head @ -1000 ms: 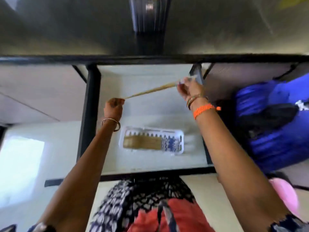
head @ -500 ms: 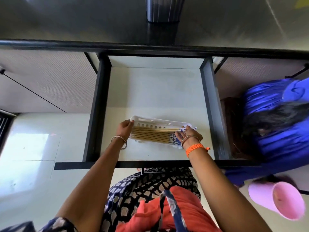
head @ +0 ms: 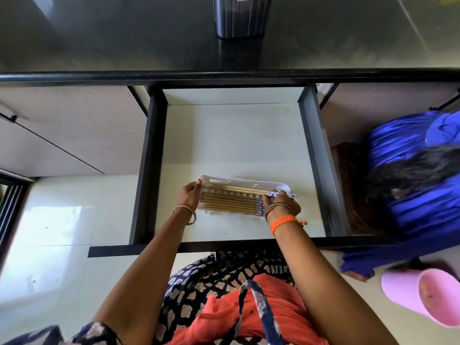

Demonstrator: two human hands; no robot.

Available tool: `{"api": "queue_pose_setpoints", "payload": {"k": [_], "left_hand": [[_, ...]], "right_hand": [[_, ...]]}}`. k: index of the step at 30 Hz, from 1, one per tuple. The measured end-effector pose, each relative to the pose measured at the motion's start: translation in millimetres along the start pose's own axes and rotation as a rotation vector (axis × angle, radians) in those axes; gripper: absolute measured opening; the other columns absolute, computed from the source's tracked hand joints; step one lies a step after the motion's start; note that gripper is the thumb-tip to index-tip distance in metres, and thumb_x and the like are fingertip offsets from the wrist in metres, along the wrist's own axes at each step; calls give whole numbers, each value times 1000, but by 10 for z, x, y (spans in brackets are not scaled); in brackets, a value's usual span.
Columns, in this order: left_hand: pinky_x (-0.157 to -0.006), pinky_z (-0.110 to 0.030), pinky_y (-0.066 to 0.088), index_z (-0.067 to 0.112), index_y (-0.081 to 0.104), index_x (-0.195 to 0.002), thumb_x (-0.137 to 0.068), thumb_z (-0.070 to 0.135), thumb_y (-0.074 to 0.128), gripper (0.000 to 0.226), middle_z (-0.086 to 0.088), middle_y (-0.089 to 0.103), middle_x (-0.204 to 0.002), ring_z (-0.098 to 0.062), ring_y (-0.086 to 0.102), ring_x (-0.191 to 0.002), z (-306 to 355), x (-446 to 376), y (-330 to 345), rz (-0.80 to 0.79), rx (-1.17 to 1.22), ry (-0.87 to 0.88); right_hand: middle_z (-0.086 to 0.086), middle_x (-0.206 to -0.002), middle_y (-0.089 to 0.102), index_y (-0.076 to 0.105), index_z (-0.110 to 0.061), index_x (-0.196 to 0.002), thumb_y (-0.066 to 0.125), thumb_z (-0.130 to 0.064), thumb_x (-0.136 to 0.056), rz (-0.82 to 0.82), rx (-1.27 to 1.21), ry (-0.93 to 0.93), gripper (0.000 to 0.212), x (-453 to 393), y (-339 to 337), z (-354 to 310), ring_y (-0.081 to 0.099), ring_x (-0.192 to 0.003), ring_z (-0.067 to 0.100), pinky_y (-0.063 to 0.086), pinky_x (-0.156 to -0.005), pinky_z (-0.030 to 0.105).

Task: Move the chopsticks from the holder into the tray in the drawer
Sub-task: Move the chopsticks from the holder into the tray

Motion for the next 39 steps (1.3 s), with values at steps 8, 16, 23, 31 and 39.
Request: {"api": "queue_pose_setpoints", "payload": {"k": [8, 16, 23, 31, 39], "left_hand": [[-56, -23, 32, 0, 61, -96, -97, 29, 41, 36, -2, 45, -64, -18, 41, -73, -10, -2, -5, -8, -12, 15], [-62, -27, 34, 1, 60, -85, -96, 28, 41, 35, 1, 46, -64, -19, 43, -80, -66, -43, 2, -31, -1, -15], [-73, -28, 36, -5, 61, -104, -96, 29, 43, 39, -3, 52, -73, -18, 45, -84, -83, -56, 5, -46, 20, -23], [-81, -29, 37, -2, 61, -108, -96, 31, 42, 40, -9, 56, -92, -19, 48, -87, -80, -48, 13, -60, 24, -18], [-79, -29, 36, -2, 61, -107, -96, 28, 43, 37, -9, 55, -91, -18, 47, -86, -70, -31, -4, -45, 33, -31]], "right_hand": [[19, -94, 60, 56, 8, -114, 49, -5, -95, -75, -28, -17, 24, -23, 183, 123, 62, -69, 26, 55, -74, 39], [28, -110, 64, 58, 10, -112, 54, -6, -92, -57, 101, -55, 26, -60, 191, 125, 62, -77, 32, 52, -34, 24], [13, -104, 53, 34, 3, -140, 41, -1, -96, -78, 79, 43, 44, -97, 186, 194, 62, -86, 33, 60, -55, 25], [18, -83, 60, 50, 5, -124, 49, 4, -91, -104, 153, 84, 33, -197, 264, 294, 58, -59, 22, 53, -35, 28], [11, -68, 48, 41, 3, -132, 43, 14, -87, -184, 294, 46, 46, -157, 339, 315, 50, -58, 17, 57, -45, 31]]}}
Point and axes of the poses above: each hand's wrist, its own x-axis away from the middle knuckle, its own y-axis out of the palm, z = x × y, the point moved 10 cm from there along -x, towards the middle knuckle
